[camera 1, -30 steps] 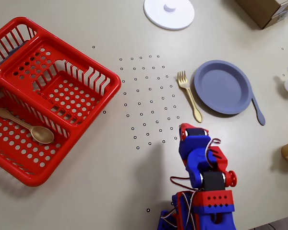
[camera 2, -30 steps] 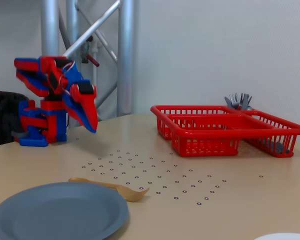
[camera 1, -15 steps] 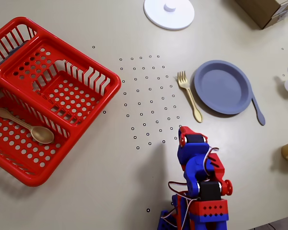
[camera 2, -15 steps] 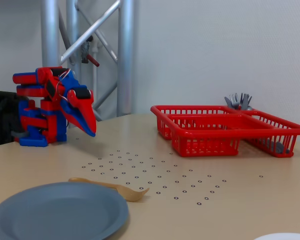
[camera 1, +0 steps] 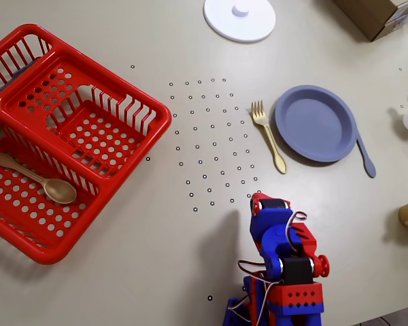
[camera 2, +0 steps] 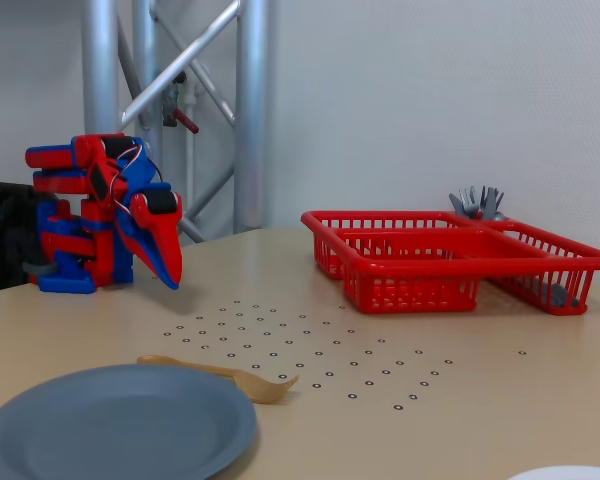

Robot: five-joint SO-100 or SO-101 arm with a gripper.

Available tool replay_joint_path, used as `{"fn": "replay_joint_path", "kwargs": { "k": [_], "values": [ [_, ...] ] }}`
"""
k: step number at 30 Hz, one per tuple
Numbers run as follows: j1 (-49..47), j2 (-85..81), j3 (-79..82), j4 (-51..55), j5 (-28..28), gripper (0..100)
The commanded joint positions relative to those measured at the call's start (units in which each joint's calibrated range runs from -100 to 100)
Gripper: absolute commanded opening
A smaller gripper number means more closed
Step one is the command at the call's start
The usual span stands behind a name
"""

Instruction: Push the fork on the left side of the plate

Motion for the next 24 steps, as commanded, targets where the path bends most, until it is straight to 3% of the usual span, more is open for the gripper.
{"fn": "replay_joint_path", "kwargs": {
  "k": [1, 24],
  "values": [
    [-0.31, -0.76, 0.90, 0.03, -0.44, 0],
    [0.19, -0.76, 0.90, 0.11, -0.49, 0]
  ]
}}
